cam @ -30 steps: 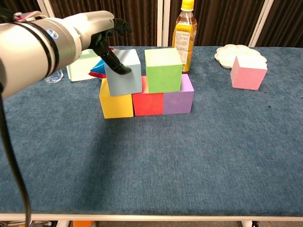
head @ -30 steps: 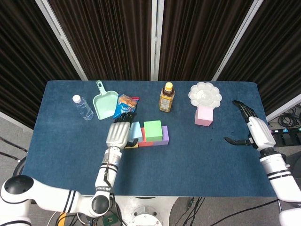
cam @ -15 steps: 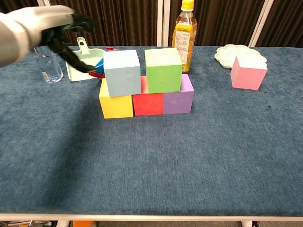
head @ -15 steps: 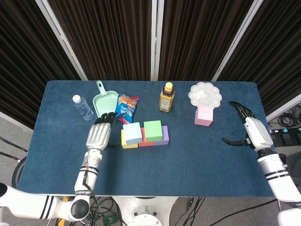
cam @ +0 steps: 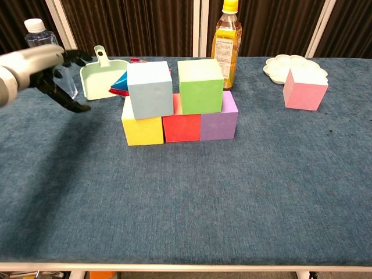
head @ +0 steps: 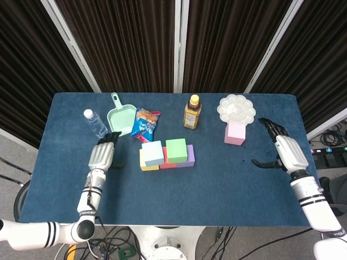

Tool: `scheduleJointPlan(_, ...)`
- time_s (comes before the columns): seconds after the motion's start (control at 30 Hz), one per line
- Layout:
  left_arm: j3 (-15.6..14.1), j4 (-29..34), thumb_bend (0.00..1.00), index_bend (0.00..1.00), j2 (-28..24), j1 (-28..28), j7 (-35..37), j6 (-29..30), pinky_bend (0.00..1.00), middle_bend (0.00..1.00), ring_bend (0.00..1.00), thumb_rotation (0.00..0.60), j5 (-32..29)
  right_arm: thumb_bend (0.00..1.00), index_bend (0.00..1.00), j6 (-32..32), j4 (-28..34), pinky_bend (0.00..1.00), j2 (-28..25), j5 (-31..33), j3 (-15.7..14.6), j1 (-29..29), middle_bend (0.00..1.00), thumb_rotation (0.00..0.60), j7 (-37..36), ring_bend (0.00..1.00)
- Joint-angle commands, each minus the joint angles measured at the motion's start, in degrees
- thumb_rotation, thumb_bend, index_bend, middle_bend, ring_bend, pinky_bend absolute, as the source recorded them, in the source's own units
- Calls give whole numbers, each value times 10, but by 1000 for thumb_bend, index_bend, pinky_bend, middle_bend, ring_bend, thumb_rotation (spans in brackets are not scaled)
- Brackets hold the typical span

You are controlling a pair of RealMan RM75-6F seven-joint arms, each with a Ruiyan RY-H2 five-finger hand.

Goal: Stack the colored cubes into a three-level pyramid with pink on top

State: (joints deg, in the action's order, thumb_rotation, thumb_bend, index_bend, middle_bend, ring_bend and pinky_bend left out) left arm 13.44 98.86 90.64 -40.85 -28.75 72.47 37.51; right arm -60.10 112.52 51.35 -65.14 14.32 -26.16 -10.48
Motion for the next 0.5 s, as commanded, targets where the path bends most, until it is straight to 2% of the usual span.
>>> scheduleJointPlan(0.03, -5, -11, 134, 65, 11, 2, 9, -15, 129, 54, 14, 600, 6, 83, 0, 2, -1, 0, 3, 7, 0, -3, 27, 600, 5, 0)
scheduleJointPlan(0.23, -3, -39, 78, 62, 39, -1, 15, -29, 129, 54, 13, 600, 6, 82, 0, 6, -6, 0, 8, 12, -1, -3, 26, 600, 6, 0)
scheduleJointPlan(0.5, 8, -69, 71, 61, 71, -4, 9, -24, 129, 54, 14, 600, 8, 82, 0, 8, -15, 0, 7, 11, -2, 0, 27, 600, -3, 0)
